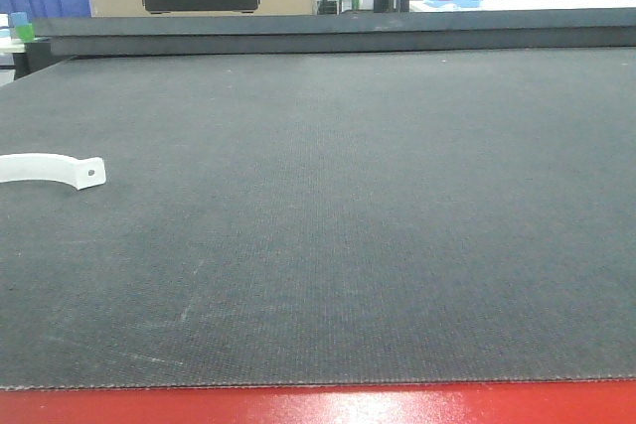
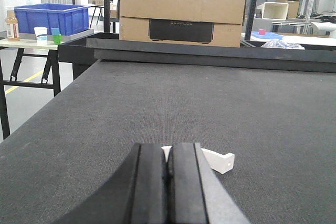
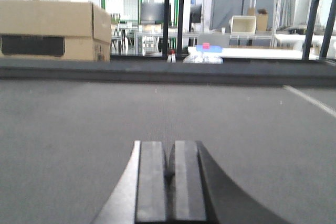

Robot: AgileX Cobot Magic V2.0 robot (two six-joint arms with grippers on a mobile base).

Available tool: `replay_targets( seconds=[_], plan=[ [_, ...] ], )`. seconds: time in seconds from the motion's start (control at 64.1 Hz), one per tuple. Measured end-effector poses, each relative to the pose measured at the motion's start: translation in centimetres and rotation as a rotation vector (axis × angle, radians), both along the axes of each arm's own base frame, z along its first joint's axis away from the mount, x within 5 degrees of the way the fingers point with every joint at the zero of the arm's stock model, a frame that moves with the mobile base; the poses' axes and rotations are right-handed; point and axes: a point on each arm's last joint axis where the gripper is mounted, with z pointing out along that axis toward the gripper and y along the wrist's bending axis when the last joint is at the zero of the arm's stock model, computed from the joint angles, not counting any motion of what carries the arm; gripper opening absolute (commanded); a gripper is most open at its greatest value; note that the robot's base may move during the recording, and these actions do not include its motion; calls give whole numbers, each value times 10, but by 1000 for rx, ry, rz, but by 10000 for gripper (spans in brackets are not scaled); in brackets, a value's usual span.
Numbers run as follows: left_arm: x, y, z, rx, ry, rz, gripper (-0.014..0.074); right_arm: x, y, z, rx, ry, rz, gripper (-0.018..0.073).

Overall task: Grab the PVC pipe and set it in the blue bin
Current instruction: 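Lower both grippers over the white curved pipe clamp on the table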

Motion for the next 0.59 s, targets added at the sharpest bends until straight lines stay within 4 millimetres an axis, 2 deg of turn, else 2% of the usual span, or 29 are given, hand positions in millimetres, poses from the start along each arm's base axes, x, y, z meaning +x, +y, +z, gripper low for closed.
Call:
replay_targets(
  seconds=[0.14, 0.218, 0.296, 0.374, 0.421, 0.499, 0.593],
  plan=[
    [0, 0, 2, 1, -26, -2, -111, -2, 0, 8, -21, -88, -5, -168],
    [0, 0, 4, -12, -45, -3, -111, -2, 0, 13, -19, -81, -4, -168],
    [-2, 0, 14, -60, -52, -6, -111, -7, 2, 33, -17, -86, 2, -168],
    [-7, -1, 35, -90, -68, -12, -111, -18, 5, 65, -24, -111, 8, -168],
    [-15, -1, 57, -89, -98, -15, -111, -28, 8, 88, -30, -127, 13, -168],
    [-23, -1, 83, -75, -105, -13, -111, -41, 12, 118, -32, -122, 19, -168],
    [-25, -1, 111, -59, -79, -7, -111, -40, 12, 140, -19, -63, 25, -168]
  ],
)
